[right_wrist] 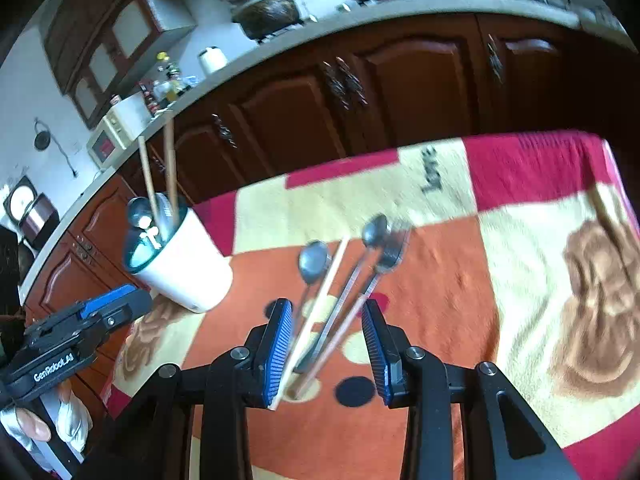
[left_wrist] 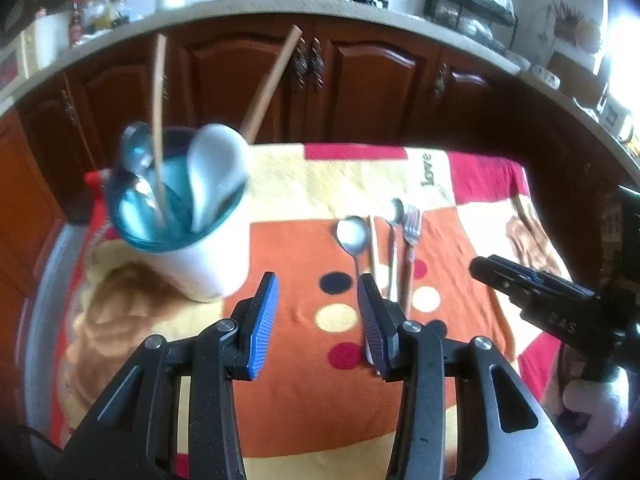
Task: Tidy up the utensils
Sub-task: 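Move both open tools back over the remaining utensils, then grasp a thin metal knife with the left tool while the right tool grasps a silver fork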
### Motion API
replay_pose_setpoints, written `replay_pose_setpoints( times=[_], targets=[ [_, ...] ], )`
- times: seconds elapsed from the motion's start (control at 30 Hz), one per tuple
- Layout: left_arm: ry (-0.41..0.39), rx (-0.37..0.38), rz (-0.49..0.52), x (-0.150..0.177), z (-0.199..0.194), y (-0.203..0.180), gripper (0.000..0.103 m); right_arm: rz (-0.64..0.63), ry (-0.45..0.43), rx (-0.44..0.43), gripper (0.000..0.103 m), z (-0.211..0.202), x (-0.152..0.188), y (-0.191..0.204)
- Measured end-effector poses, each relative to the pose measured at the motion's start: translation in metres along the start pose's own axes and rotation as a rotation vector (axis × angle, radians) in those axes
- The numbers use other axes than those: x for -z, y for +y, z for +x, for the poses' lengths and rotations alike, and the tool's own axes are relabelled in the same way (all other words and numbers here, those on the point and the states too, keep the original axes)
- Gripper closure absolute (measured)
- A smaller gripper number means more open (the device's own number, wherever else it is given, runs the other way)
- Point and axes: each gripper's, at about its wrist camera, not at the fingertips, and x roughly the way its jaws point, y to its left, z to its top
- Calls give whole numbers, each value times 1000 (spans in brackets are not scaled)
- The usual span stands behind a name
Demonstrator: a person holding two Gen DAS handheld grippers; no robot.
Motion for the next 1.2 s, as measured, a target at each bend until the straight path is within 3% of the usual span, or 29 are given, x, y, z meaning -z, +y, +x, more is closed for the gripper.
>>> replay_pose_setpoints(
  times=[0.4, 0.9, 1.2],
  targets=[
    [164, 101, 10, -19, 73, -27, 63, 109, 56, -88, 68, 51, -29, -65],
    [184, 0, -86, -53, 151, -20, 63, 116, 100, -184, 68, 101, -51, -87],
    [221, 36, -87, -52, 182, -16, 63, 104, 129, -241, 68, 122, -58, -93]
  ],
)
